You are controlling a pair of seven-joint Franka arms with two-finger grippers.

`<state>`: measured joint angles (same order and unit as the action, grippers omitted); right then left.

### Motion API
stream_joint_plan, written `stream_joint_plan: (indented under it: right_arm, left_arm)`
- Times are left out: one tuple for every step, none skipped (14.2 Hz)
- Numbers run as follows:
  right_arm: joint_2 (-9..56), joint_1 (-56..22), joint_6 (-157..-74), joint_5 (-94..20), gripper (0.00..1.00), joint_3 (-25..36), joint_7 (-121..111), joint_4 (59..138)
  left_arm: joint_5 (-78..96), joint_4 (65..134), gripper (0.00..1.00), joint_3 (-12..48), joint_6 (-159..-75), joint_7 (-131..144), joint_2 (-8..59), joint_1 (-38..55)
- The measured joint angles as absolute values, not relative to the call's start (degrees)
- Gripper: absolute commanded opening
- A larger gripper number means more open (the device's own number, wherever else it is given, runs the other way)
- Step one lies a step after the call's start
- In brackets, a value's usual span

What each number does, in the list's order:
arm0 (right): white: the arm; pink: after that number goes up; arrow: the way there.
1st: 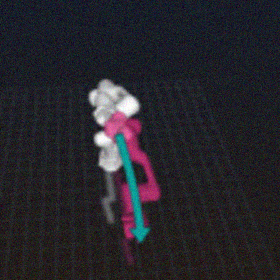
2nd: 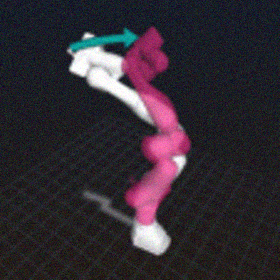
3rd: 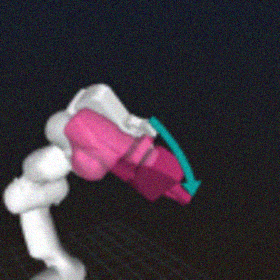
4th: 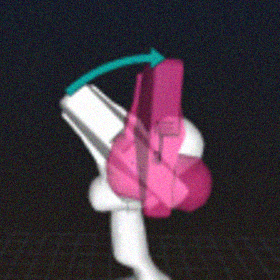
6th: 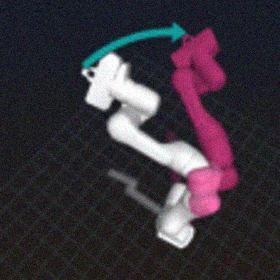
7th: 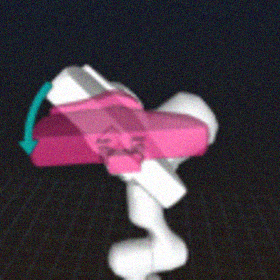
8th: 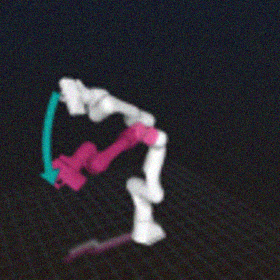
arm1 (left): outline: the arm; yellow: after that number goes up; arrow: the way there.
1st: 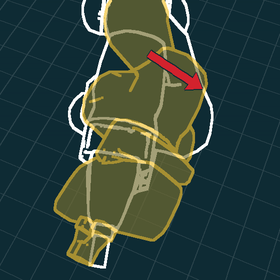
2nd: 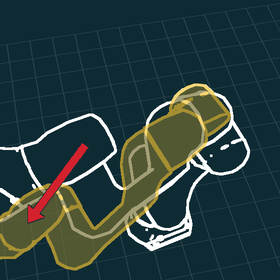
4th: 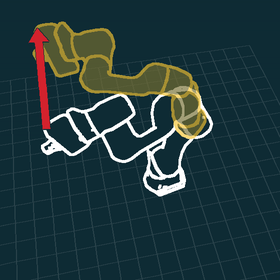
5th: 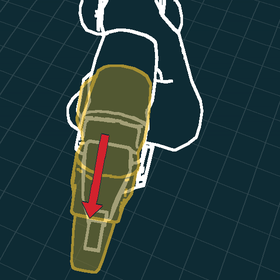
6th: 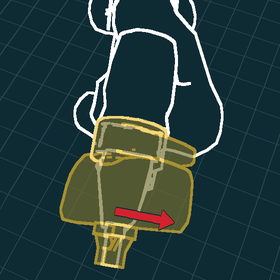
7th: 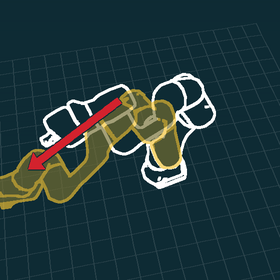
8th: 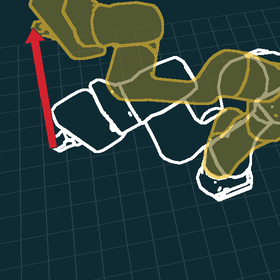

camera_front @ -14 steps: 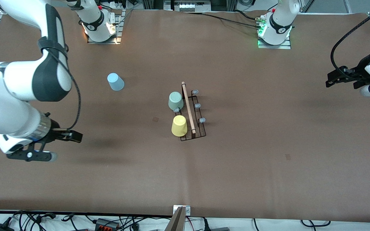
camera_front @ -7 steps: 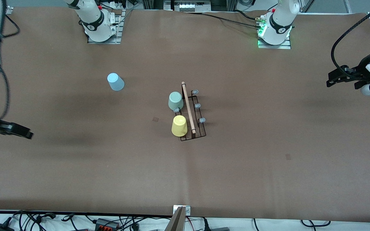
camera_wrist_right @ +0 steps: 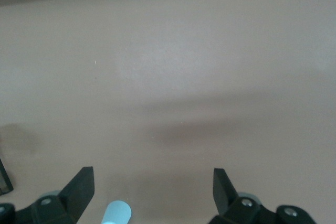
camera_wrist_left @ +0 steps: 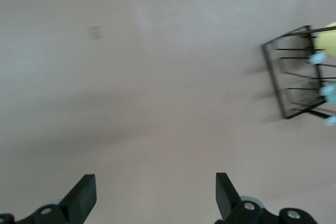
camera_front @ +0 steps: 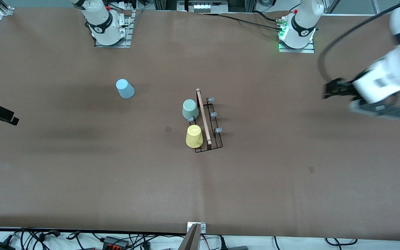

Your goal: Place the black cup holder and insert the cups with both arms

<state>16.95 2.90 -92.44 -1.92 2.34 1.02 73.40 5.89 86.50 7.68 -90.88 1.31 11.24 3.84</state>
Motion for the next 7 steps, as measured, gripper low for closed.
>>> stream_joint_plan:
  right_arm:
    - [16.35, 2.88, -92.5, -1.43, 1.0, 2.28, 0.58, 74.56]
    - [15.2, 2.84, -93.0, -0.98, 1.0, 2.22, 0.14, 76.49]
    - [13.41, 2.82, -94.25, -0.8, 1.0, 2.17, -0.1, 79.4]
    - [10.94, 2.81, -95.74, -0.72, 1.0, 2.13, -0.23, 83.09]
    - [8.31, 2.82, -96.84, -0.65, 1.0, 2.1, -0.3, 86.82]
    - [5.62, 2.82, -97.43, -0.59, 1.0, 2.06, -0.35, 90.42]
    - [3.29, 2.81, -97.74, -0.51, 1.0, 2.04, -0.47, 93.41]
  left_arm:
    - [6.78, 84.72, 1.0, 7.92, -91.7, 5.5, 14.02, 6.92]
    - [7.2, 83.18, 1.0, 8.11, -93.32, 9.75, 16.76, 9.9]
    - [7.3, 82.01, 1.0, 8.26, -95.54, 13.9, 19.4, 12.84]
    - [7.3, 81.25, 1.0, 8.34, -98.43, 17.52, 21.91, 15.68]
    - [7.31, 80.78, 1.0, 8.38, -101.68, 20.02, 24.15, 18.2]
    - [7.31, 80.46, 1.0, 8.4, -104.81, 21.52, 26.14, 20.4]
    - [7.31, 80.21, 1.0, 8.41, -107.28, 22.36, 27.68, 22.12]
